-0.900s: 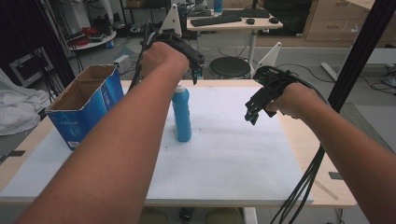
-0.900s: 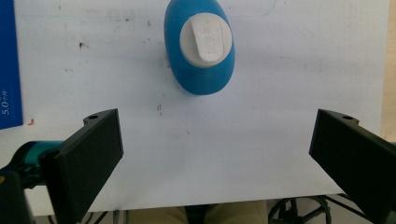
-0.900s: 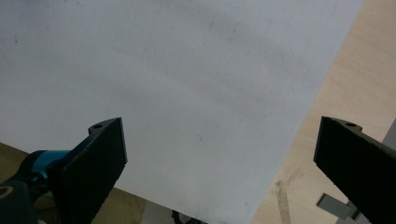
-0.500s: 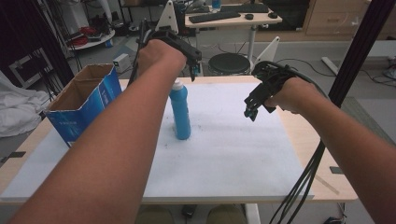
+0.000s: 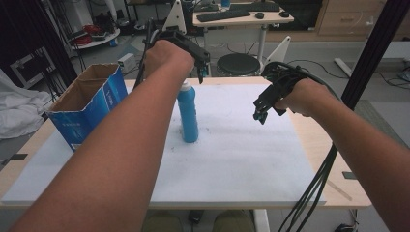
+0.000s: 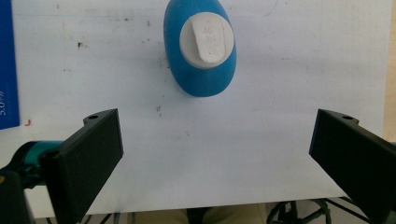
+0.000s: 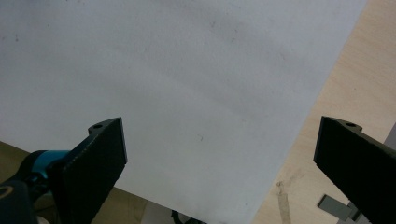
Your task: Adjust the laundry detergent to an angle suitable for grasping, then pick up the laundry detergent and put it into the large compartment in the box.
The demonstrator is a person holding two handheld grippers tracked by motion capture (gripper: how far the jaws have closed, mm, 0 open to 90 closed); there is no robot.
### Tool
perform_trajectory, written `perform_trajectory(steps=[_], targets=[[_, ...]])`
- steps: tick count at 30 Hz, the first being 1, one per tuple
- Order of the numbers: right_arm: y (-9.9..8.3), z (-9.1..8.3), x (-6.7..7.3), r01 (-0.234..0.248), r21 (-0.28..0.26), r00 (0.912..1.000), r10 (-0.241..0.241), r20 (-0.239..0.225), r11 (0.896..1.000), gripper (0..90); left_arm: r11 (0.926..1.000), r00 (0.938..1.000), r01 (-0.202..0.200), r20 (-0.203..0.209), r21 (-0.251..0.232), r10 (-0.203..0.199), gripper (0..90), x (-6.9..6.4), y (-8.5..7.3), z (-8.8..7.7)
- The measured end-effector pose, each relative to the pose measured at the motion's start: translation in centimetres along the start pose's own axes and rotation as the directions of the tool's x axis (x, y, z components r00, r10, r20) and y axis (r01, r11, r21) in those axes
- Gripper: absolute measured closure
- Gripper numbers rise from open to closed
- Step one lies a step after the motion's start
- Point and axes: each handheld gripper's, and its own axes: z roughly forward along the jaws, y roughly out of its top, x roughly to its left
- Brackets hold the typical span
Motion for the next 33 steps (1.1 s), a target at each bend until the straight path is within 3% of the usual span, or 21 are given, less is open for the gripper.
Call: perform_trajectory(steps=[25,33], targets=[[-0.13,0.12,0.07,0.009,0.0,0.9999,-0.009,-0.01,1.0,1.6,0.9999,1.0,0.006,-0.008,-0.009,-0.006,2.8,0.05,-0.15,0.12],[-0.36,0.15,0.26,0.019,-0.007,0.9997,-0.019,-0.013,1.0,1.6,0.9996,0.9996,0.026,-0.012,-0.011,-0.026,2.8,0.08,-0.32,0.45]])
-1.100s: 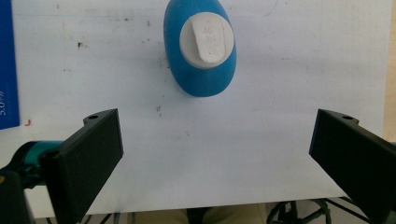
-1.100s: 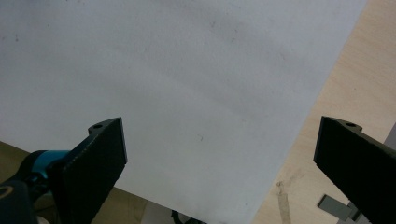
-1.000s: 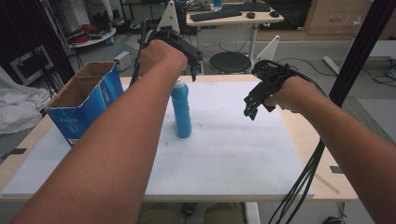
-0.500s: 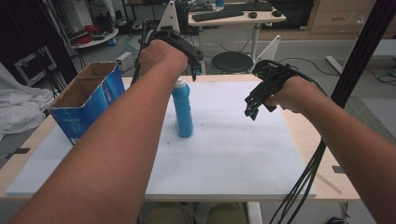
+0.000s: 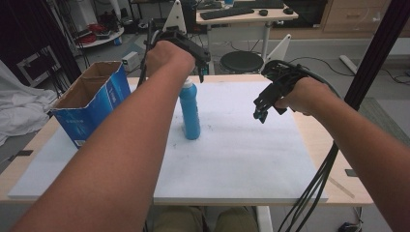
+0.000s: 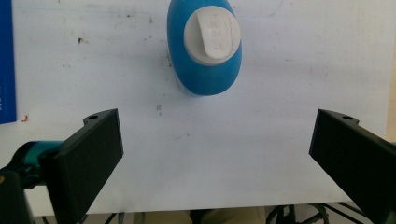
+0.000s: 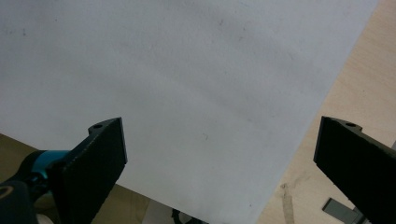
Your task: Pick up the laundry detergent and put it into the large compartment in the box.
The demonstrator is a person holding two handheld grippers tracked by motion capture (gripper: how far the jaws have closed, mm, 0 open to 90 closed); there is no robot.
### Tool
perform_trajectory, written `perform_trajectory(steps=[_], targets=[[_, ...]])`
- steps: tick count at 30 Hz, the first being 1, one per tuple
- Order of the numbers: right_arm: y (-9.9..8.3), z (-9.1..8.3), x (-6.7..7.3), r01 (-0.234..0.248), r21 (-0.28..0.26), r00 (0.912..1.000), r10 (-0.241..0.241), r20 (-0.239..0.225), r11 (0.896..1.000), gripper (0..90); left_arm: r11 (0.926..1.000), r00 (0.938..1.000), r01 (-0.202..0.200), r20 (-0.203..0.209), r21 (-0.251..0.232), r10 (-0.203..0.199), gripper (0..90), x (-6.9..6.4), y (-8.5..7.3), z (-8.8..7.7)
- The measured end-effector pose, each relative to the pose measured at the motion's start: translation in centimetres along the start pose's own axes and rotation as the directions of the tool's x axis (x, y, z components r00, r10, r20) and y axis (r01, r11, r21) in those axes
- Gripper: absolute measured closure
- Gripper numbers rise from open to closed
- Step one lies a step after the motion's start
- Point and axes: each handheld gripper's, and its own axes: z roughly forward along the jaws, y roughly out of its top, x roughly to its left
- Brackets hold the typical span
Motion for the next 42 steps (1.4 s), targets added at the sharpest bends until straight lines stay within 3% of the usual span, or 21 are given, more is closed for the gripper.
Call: perform_trajectory(steps=[7,26,42], targets=[[0.3,0.0,-0.1,0.007,-0.008,0.9999,-0.007,-0.008,1.0,1.6,0.9999,0.9999,0.015,-0.005,-0.003,-0.015,2.8,0.0,0.4,0.4],[2.0,1.5,-0.7,0.01,0.014,0.9999,-0.01,-0.004,1.0,1.6,0.9994,0.9995,-0.008,-0.031,0.032,0.009,2.7,-0.1,3.2,4.4],[2.8,2.7,-0.9,0.021,0.034,0.9997,-0.02,-0.013,0.999,1.6,0.9982,0.9998,0.002,-0.022,0.061,-0.001,2.8,0.5,4.0,6.6]])
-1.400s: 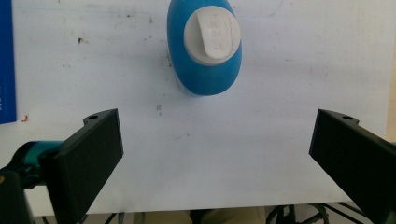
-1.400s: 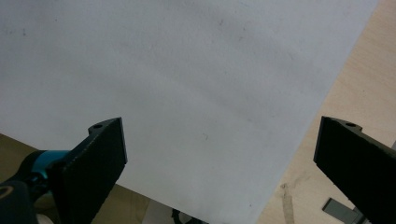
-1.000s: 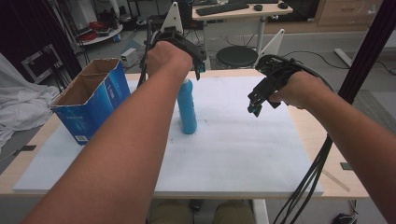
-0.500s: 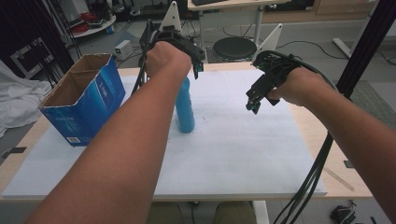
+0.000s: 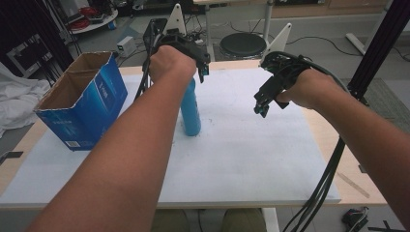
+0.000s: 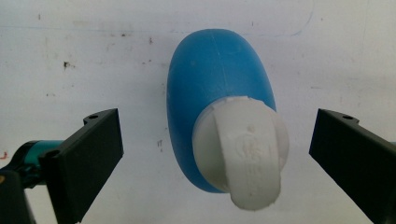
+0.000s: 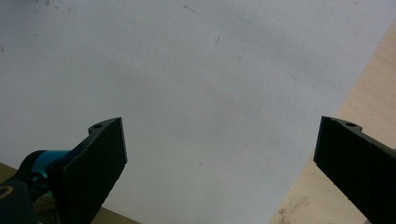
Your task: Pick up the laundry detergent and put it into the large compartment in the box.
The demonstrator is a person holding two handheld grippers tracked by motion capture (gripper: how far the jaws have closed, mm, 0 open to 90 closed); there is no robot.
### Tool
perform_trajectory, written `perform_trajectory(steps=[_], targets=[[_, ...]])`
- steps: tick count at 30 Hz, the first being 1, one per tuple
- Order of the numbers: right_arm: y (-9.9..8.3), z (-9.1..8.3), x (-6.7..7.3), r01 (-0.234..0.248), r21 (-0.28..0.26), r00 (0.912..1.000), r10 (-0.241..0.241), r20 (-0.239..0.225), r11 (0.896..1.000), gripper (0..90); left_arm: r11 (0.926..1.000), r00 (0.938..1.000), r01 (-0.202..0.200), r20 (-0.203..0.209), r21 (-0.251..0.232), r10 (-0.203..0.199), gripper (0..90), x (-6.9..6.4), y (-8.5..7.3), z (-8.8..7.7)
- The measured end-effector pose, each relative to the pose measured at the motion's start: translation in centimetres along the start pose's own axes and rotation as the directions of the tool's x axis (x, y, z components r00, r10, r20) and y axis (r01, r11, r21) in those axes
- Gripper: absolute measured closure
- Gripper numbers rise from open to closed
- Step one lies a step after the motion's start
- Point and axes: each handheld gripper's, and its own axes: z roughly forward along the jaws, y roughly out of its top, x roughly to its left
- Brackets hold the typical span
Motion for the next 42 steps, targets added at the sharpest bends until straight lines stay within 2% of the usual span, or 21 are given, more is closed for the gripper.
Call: perform_trajectory(steps=[15,27,29,30,31,42], targets=[[0.5,0.6,0.1,0.008,0.005,0.9999,-0.008,-0.007,1.0,1.6,0.9998,0.9999,-0.006,-0.01,0.019,0.006,2.8,0.0,0.3,1.3],[0.6,1.0,-0.1,0.005,0.006,0.9999,-0.005,-0.013,1.0,1.6,0.9997,0.9999,0.005,-0.009,0.025,-0.005,5.0,0.2,0.4,2.1],[0.7,1.0,-0.1,0.006,0.005,0.9999,-0.006,-0.014,1.0,1.6,0.9998,1.0,0.001,-0.008,0.022,-0.001,5.8,0.2,0.4,2.1],[0.7,1.0,-0.1,0.007,0.006,0.9999,-0.007,-0.015,1.0,1.6,0.9998,1.0,-0.002,0.0,0.017,0.002,11.0,0.2,0.4,2.1],[0.7,1.1,-0.1,0.008,0.005,0.9998,-0.008,-0.016,1.0,1.6,0.9999,1.0,0.0,-0.004,0.017,0.0,11.7,0.2,0.4,2.1],[0.7,1.2,-0.1,0.013,0.004,0.9997,-0.013,-0.02,1.0,1.6,0.9998,0.9999,0.002,-0.012,0.021,-0.002,14.2,0.2,0.3,2.5]])
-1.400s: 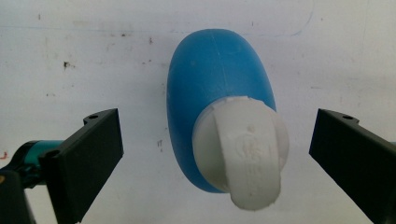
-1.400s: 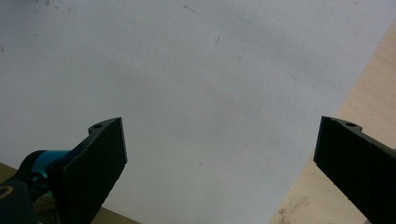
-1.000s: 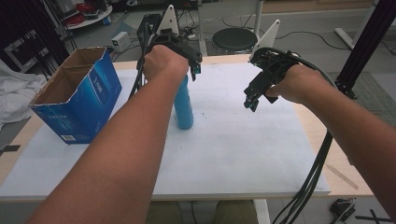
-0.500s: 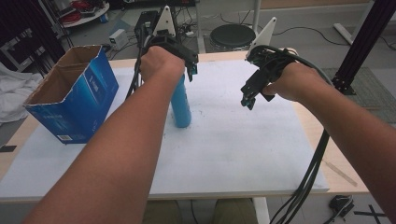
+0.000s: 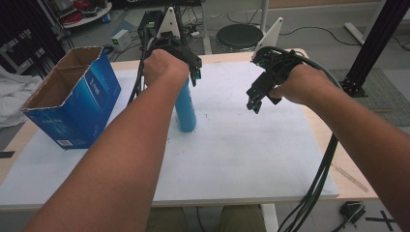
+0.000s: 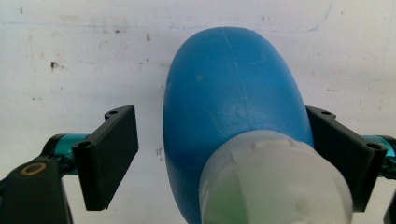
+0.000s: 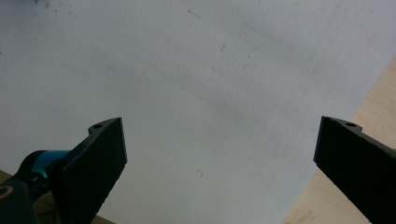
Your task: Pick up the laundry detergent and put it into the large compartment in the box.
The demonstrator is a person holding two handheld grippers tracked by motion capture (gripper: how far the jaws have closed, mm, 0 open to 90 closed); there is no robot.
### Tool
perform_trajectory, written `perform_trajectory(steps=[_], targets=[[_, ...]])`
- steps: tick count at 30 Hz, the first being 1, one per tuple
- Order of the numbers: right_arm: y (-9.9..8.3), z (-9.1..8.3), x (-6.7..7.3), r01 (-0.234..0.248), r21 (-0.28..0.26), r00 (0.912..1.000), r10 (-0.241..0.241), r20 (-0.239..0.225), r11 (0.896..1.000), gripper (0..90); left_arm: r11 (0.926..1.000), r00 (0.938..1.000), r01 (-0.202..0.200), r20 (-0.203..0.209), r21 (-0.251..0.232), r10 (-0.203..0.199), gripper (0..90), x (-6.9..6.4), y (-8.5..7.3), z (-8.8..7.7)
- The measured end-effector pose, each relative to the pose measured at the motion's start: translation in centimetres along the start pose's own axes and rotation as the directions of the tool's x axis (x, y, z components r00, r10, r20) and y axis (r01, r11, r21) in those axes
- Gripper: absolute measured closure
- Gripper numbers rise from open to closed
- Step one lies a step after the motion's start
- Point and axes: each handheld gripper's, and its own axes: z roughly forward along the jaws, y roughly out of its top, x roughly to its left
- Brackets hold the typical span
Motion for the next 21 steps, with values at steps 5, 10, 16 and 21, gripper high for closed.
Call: perform_trajectory(steps=[5,10,16,21], targets=[[-0.04,0.06,-0.2,-0.001,-0.002,1.0,0.001,-0.001,1.0,1.6,1.0,1.0,-0.001,0.0,-0.002,0.001,16.7,0.0,0.02,-0.01],[0.01,0.07,-0.15,-0.002,-0.002,1.0,0.002,-0.003,1.0,1.6,1.0,1.0,-0.008,-0.003,-0.001,0.008,18.2,-0.19,0.0,0.12],[0.09,0.19,-0.09,0.004,-0.004,1.0,-0.004,-0.007,1.0,1.6,1.0,1.0,-0.007,-0.007,-0.002,0.007,22.6,-0.2,-0.01,0.12],[0.16,0.23,-0.02,0.006,-0.002,1.0,-0.007,-0.007,1.0,1.6,1.0,1.0,-0.005,-0.008,-0.002,0.005,23.7,-0.21,-0.01,0.22]])
